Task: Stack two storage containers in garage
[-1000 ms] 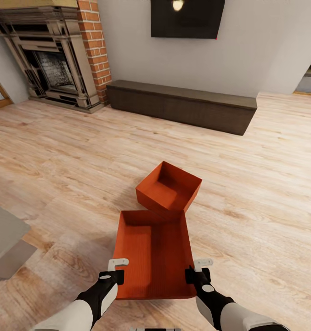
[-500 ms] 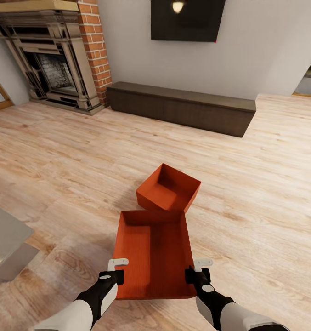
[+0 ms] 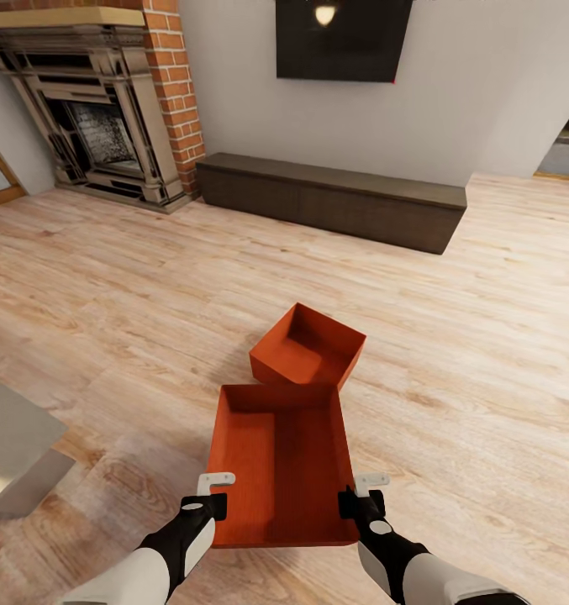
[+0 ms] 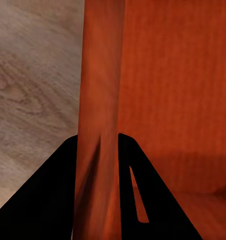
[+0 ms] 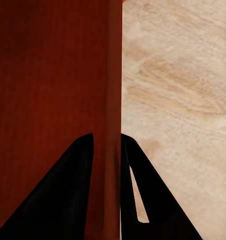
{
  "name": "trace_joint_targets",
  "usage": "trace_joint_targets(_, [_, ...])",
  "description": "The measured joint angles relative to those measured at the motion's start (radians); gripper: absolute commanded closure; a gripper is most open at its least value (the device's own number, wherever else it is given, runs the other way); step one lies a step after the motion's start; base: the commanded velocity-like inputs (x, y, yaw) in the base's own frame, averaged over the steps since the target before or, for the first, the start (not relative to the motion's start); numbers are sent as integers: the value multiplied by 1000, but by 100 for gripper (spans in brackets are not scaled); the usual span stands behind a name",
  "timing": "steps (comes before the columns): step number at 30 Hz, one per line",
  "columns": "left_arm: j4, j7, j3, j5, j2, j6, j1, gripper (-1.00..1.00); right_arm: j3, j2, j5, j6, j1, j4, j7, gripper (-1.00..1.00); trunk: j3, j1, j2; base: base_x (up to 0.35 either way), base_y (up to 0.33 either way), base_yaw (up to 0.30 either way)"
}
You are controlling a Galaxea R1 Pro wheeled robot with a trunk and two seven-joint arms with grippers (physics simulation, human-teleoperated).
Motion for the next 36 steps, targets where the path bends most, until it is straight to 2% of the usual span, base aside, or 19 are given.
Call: trace_joint_targets(36, [-1,0,0,-1,0,0,0,100,-1,0,1,-1,0,0,0,100,113,-138,252,0,0,0])
